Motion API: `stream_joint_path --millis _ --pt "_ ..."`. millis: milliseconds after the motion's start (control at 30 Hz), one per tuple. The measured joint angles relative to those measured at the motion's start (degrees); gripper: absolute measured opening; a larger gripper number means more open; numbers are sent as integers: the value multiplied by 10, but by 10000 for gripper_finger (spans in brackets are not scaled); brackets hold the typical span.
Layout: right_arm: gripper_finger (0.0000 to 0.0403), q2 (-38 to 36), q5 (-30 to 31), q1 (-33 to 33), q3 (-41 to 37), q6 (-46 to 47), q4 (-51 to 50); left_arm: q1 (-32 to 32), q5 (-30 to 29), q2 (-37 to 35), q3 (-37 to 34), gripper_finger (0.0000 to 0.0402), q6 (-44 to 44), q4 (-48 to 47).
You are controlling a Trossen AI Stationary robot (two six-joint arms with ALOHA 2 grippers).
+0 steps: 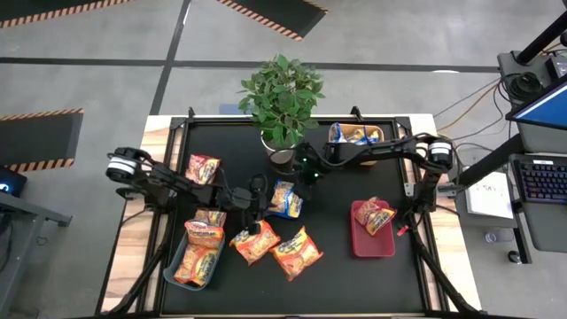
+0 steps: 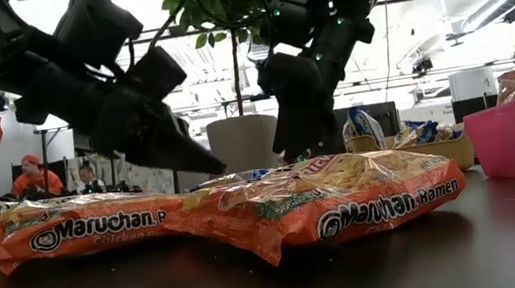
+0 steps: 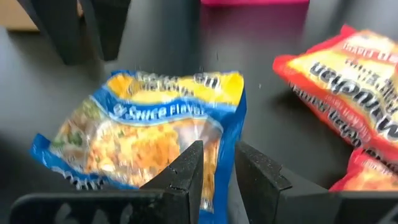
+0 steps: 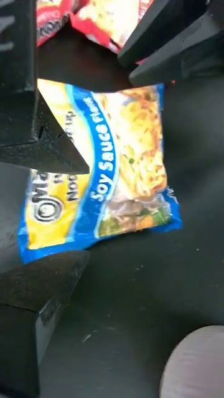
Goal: Sort Maruchan noodles
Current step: Put the blue noodle pack into the pink bin
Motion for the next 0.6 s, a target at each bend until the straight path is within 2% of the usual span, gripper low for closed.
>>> stream_joint_path --millis 233,433,600 --pt "199 5 1 -9 -2 -15 14 3 0 28 -7 74 -17 2" --pt "199 5 -22 -9 -14 -129 44 5 0 55 -10 74 -29 5" --pt "199 5 -28 -11 -16 -85 58 6 1 75 -9 74 -43 16"
